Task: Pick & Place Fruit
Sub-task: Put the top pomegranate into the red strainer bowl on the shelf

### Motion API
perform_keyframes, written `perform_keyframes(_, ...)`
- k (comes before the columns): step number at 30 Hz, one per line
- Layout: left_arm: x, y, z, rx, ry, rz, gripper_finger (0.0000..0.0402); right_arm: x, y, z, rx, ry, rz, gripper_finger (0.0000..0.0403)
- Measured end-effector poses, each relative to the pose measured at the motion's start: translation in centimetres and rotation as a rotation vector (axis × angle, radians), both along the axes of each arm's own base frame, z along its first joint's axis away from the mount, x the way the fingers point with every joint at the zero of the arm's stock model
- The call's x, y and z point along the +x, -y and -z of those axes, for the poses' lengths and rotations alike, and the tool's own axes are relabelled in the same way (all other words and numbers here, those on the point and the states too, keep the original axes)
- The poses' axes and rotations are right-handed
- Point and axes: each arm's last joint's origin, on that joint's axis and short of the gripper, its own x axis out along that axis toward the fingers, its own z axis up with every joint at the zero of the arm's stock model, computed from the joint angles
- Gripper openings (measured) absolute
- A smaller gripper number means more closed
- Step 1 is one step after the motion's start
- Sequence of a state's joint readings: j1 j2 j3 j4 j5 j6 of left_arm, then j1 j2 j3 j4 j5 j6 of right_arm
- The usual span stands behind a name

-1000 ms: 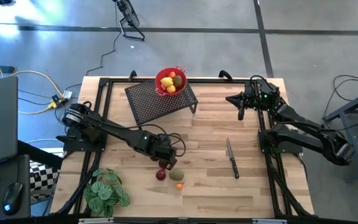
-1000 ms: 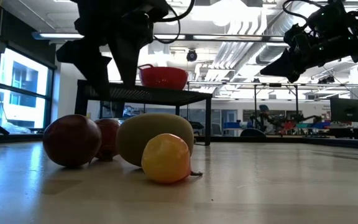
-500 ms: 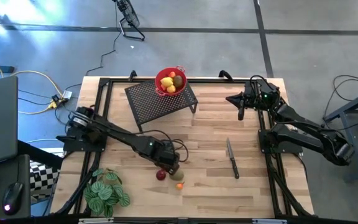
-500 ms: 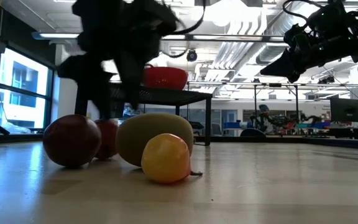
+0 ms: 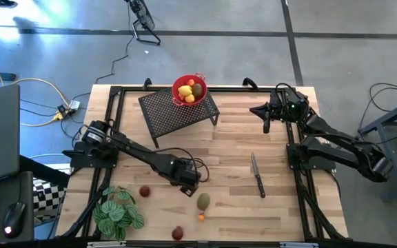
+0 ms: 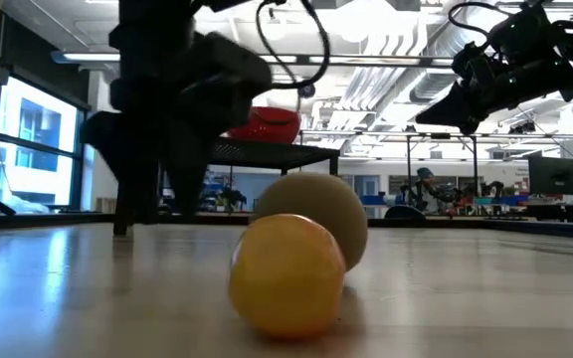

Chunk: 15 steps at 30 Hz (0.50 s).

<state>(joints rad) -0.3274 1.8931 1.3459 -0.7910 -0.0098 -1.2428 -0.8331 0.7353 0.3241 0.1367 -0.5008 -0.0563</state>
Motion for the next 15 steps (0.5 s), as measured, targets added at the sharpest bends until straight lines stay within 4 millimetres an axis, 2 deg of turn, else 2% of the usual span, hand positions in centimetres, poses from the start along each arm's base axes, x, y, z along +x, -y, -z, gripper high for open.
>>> perform_keyframes(8,0.3,-1.5,0.0,0.051,-0.007,0.031,0.0244,0.1,0.1,0.1,0.006,-0.002,-0.003,0.0003)
perform_keyframes(15,0.8,-4.1,-0.6,0.068,0.011,0.069,0.0185,0.1,0.1,0.1,0.007,-0.002,-0.003,0.0002)
